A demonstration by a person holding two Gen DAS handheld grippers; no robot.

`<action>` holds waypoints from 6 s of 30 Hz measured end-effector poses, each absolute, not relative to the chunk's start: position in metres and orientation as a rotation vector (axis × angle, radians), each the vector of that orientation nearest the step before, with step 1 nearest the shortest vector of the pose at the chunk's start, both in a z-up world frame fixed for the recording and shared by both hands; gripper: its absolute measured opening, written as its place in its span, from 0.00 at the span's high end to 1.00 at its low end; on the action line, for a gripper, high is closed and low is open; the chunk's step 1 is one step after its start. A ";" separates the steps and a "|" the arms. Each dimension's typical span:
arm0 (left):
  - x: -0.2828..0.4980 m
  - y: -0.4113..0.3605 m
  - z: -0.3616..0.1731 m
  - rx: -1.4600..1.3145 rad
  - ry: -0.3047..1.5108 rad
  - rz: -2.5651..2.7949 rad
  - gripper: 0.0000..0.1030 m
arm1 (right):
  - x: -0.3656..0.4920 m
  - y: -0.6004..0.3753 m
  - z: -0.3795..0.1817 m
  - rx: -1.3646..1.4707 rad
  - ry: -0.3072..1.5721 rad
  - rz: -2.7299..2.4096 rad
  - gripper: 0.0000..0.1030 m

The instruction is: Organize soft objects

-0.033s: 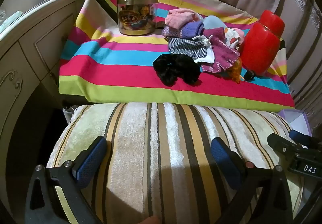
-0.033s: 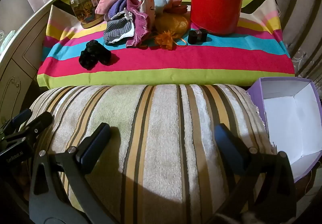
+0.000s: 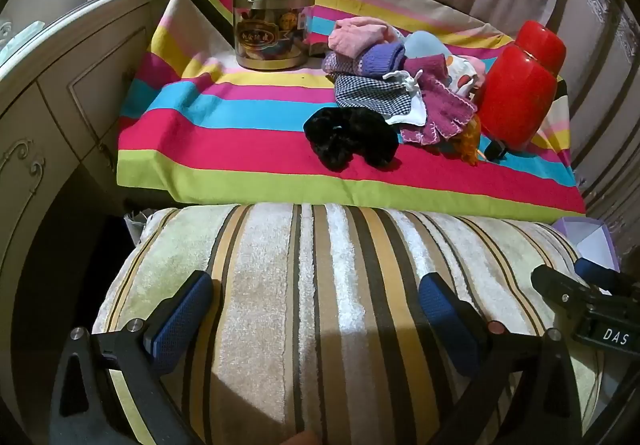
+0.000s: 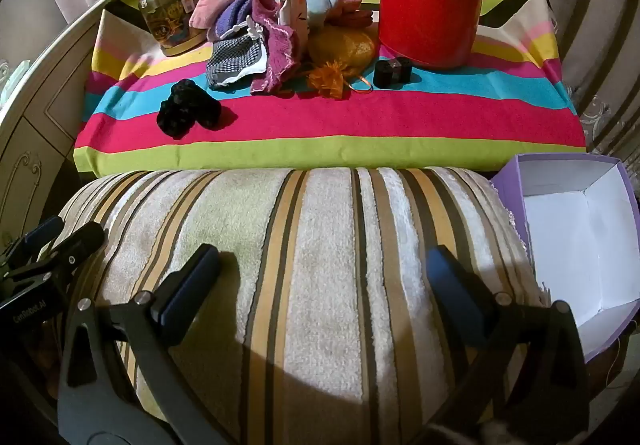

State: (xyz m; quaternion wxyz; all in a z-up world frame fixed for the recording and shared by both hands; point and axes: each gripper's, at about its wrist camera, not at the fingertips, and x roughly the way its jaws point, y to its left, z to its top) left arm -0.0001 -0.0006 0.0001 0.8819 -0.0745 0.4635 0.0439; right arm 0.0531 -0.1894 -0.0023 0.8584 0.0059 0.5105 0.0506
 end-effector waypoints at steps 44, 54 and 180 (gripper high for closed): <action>0.000 0.000 0.000 -0.153 0.970 0.092 0.00 | 0.052 -0.190 -0.003 0.022 1.051 0.110 0.00; 0.000 0.000 0.000 -0.153 0.970 0.092 0.00 | 0.052 -0.190 -0.003 0.022 1.051 0.110 0.00; 0.139 -0.040 0.000 -0.472 0.967 -0.270 0.78 | 0.196 -0.303 -0.032 0.478 0.909 -0.023 0.75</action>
